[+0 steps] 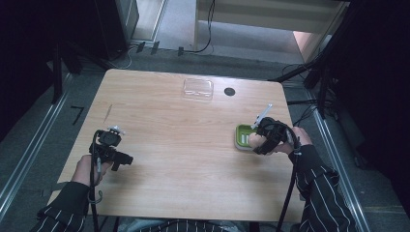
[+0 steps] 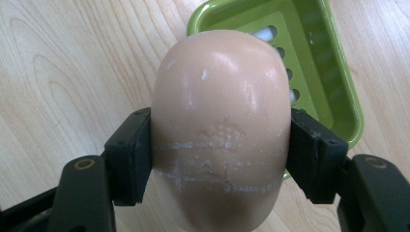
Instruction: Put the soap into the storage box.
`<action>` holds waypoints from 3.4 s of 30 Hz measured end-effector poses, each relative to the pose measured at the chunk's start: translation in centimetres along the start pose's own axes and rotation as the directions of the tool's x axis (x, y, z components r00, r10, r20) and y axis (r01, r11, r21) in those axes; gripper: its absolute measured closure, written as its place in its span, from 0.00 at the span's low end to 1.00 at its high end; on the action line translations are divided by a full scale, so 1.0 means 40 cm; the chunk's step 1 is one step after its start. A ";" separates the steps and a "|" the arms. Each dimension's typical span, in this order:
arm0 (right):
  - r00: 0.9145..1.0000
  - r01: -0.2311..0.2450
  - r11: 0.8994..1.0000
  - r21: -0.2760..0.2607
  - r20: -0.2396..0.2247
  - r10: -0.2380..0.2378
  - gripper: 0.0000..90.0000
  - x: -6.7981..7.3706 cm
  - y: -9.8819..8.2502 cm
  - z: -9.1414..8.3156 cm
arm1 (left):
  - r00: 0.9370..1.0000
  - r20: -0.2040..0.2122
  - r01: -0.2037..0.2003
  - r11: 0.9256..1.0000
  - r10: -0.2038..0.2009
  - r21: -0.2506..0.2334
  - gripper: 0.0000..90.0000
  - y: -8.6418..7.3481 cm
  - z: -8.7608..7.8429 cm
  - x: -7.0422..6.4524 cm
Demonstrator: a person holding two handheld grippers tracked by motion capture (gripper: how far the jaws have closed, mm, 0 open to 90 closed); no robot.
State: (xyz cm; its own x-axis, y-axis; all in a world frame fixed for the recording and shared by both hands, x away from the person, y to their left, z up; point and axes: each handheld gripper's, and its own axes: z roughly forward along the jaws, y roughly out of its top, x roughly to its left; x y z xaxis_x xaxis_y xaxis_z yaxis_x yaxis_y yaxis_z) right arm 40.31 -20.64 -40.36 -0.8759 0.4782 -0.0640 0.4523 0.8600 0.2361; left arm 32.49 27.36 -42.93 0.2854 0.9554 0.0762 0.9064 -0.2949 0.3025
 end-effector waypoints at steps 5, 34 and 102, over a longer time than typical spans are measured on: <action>1.000 -0.001 1.000 -0.003 0.007 0.001 0.37 -0.008 0.005 -0.001 | 1.000 0.001 0.000 1.000 0.000 0.000 0.16 0.000 0.001 -0.001; 0.999 0.033 0.999 -0.014 0.012 -0.033 0.37 -0.055 0.034 -0.007 | 1.000 0.000 -0.003 1.000 0.003 -0.002 0.16 0.000 0.002 -0.003; 0.997 0.071 0.997 0.008 -0.007 -0.071 0.37 -0.116 0.057 0.126 | 1.000 -0.002 -0.009 1.000 0.009 0.004 0.16 0.000 0.005 -0.002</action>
State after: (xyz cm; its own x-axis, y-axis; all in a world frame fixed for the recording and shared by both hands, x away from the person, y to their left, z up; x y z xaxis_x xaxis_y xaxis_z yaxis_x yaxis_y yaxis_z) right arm 46.26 -19.99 -44.42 -0.9069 0.4150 -0.0737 0.3905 0.8931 0.2233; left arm 32.54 27.29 -43.13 0.2931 0.9527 0.0808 0.9051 -0.3037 0.2976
